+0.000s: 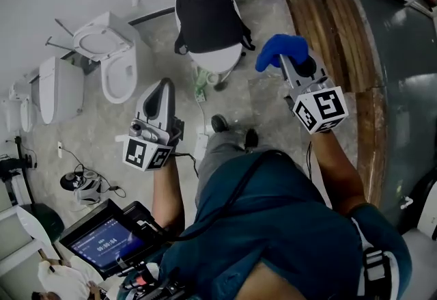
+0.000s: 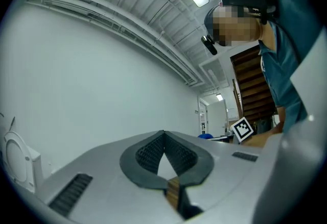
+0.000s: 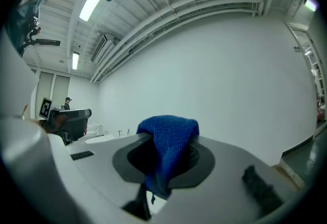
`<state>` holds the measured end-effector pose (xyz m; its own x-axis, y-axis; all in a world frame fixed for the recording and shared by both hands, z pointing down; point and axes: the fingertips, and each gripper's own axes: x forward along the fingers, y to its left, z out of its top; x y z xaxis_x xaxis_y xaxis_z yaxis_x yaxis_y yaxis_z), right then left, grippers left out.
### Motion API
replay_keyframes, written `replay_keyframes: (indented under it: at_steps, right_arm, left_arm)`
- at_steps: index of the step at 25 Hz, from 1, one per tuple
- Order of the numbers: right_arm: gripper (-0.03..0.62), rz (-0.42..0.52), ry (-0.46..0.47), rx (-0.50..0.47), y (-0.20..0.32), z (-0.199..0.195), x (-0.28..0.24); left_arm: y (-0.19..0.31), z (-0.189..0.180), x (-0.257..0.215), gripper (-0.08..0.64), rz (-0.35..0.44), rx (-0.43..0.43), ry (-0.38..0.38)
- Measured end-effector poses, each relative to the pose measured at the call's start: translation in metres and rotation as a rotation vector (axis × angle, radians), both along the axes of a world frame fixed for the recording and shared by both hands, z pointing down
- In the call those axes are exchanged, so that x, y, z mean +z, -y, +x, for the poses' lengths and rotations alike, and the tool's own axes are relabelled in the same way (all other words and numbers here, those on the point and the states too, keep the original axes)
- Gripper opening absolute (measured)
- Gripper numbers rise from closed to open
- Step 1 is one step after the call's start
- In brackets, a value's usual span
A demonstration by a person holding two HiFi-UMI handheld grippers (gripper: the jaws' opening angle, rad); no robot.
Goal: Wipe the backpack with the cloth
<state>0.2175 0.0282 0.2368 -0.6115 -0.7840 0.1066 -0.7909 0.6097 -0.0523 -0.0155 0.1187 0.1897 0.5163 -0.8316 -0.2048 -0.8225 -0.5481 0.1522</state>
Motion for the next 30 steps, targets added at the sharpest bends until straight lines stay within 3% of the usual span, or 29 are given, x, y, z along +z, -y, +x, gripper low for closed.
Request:
replay_keyframes:
  at_steps: [8,12,17,22,26,30]
  right_arm:
    - [0.060,-0.006,-0.014,0.024,0.082,-0.036,0.018]
    - [0.059,-0.023,-0.041,0.047,0.129,-0.056,0.033]
    - [0.060,-0.028,-0.084,0.110,0.178,-0.076,0.064]
    - [0.060,-0.034,-0.108,0.139,0.241,-0.102,0.117]
    - [0.060,-0.048,-0.147,0.166,0.263,-0.094,0.153]
    - [0.060,-0.186,-0.163,0.187,0.299,-0.085,0.236]
  left_arm:
    - [0.086,-0.036,0.023,0.002,-0.017,0.017,0.046]
    - [0.141,-0.059,0.032,0.002,-0.022,0.041,0.019]
    - [0.194,-0.077,0.058,0.002,-0.034,0.097,0.114]
    - [0.259,-0.102,0.096,0.002,-0.038,0.113,0.147]
    - [0.271,-0.097,0.108,0.002,-0.054,0.122,0.141]
    - [0.295,-0.098,0.136,0.002,-0.099,0.121,0.120]
